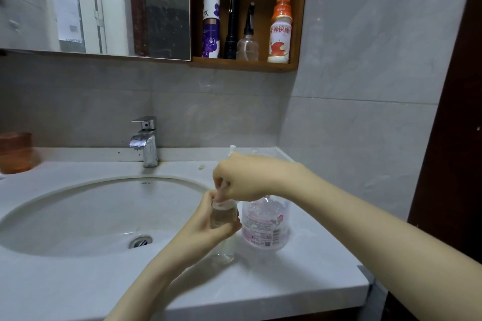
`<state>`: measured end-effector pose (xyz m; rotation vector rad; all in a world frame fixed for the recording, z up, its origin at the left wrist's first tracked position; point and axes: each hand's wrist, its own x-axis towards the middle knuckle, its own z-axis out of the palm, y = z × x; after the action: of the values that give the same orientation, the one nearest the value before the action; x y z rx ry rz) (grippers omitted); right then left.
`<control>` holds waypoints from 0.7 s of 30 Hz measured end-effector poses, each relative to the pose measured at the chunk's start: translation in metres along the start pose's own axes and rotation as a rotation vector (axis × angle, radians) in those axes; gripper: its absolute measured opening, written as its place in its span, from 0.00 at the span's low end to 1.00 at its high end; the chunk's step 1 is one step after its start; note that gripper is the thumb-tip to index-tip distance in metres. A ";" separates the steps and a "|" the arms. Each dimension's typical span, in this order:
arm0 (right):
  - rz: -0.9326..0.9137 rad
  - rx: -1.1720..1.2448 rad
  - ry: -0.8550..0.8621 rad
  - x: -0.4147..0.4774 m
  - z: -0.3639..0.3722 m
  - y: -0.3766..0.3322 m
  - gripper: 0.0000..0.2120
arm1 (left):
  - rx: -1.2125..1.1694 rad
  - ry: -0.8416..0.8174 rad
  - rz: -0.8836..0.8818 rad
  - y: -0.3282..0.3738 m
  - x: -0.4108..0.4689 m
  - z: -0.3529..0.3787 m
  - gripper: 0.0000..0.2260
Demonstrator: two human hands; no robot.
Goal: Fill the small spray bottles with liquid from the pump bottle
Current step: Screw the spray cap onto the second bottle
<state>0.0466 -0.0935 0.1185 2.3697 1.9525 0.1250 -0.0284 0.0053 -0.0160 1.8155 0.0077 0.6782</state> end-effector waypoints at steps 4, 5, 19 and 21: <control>-0.014 0.013 -0.028 -0.003 -0.002 0.000 0.12 | -0.021 -0.029 0.003 0.002 0.001 0.002 0.21; -0.022 0.036 -0.041 -0.005 -0.002 0.002 0.10 | -0.027 -0.031 -0.003 0.002 0.001 0.002 0.21; 0.140 0.089 0.195 -0.003 0.018 -0.005 0.09 | 0.140 0.053 0.055 0.006 0.001 0.011 0.13; 0.139 0.136 0.194 -0.004 0.018 -0.001 0.08 | 0.177 0.057 0.059 0.009 0.002 0.013 0.15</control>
<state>0.0463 -0.0974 0.1003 2.6732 1.9301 0.2455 -0.0236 -0.0086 -0.0098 1.9717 0.0545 0.7918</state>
